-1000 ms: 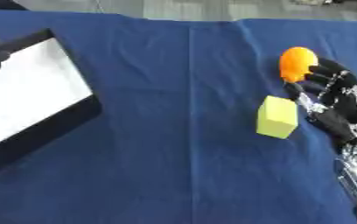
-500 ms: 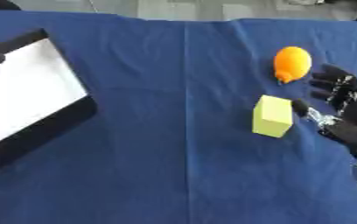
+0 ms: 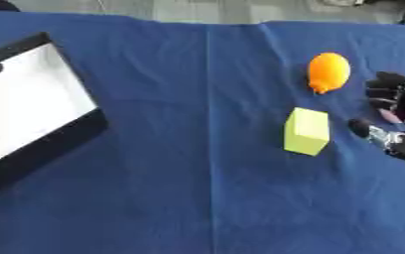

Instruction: Pick up the objects with one hand, pass them to the other hand, and then place them into the box on the other side of the table.

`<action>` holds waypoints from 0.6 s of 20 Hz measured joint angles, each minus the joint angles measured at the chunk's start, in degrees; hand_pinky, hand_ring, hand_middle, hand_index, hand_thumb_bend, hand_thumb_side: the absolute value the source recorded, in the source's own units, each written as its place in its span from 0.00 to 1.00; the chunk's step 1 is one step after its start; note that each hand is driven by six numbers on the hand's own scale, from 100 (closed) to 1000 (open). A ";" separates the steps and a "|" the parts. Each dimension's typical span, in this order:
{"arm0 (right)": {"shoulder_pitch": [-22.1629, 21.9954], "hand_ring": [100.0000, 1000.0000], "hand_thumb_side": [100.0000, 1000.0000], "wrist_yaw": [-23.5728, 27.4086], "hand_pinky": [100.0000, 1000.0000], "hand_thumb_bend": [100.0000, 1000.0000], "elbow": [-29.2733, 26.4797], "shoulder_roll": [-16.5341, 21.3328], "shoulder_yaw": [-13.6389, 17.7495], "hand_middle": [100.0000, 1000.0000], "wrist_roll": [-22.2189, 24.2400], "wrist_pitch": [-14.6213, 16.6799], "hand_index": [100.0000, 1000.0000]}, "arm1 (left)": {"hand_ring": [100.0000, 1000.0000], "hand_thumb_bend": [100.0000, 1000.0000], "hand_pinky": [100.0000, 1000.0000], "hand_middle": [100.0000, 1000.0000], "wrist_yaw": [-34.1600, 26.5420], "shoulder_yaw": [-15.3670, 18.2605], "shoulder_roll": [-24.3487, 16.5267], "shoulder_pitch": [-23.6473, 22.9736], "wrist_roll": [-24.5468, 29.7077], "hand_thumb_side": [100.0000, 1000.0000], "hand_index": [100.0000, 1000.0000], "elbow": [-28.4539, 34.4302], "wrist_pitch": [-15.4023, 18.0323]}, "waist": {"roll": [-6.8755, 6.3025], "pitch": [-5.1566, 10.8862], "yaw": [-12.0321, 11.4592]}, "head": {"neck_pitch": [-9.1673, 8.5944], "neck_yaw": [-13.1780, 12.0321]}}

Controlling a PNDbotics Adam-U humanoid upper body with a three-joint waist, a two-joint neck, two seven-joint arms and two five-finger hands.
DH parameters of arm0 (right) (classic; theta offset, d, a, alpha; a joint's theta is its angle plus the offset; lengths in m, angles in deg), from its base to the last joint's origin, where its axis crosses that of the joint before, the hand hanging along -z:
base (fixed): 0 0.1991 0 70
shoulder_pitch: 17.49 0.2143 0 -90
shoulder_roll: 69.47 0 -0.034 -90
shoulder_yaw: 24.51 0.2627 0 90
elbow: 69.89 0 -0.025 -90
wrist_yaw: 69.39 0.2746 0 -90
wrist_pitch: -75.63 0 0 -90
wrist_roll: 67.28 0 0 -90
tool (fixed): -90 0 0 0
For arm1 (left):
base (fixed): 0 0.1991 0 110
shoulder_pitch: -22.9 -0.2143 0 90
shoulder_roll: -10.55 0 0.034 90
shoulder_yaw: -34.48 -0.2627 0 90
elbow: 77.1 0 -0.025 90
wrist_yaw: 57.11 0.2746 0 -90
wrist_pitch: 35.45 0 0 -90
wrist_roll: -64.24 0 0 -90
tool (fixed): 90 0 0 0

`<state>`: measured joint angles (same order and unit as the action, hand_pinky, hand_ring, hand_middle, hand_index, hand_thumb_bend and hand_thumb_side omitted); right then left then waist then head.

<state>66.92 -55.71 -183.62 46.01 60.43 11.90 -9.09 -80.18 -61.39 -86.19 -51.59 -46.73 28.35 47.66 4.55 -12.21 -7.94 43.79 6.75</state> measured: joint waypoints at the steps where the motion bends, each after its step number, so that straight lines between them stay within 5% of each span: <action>1: 0.17 0.80 0.21 -0.66 0.81 0.60 0.00 1.18 0.00 0.76 0.64 0.06 0.85 | 0.75 0.11 1.00 0.73 0.04 -0.02 -0.08 0.00 0.04 0.92 0.81 0.08 -0.04 | 0.00 0.00 0.02 | 0.00 0.04; 12: 10.77 0.81 0.22 -4.36 0.84 0.62 -0.01 15.05 -0.78 0.78 5.94 -4.28 0.85 | 0.75 0.10 1.00 0.74 0.47 -0.34 -0.97 -0.36 0.19 0.92 0.81 0.60 -0.45 | -0.01 0.00 0.01 | 0.01 0.71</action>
<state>77.69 -60.07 -183.63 61.06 59.65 17.85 -13.37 -79.71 -61.73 -87.16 -51.95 -46.53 28.95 47.21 4.54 -12.21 -7.93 43.79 7.46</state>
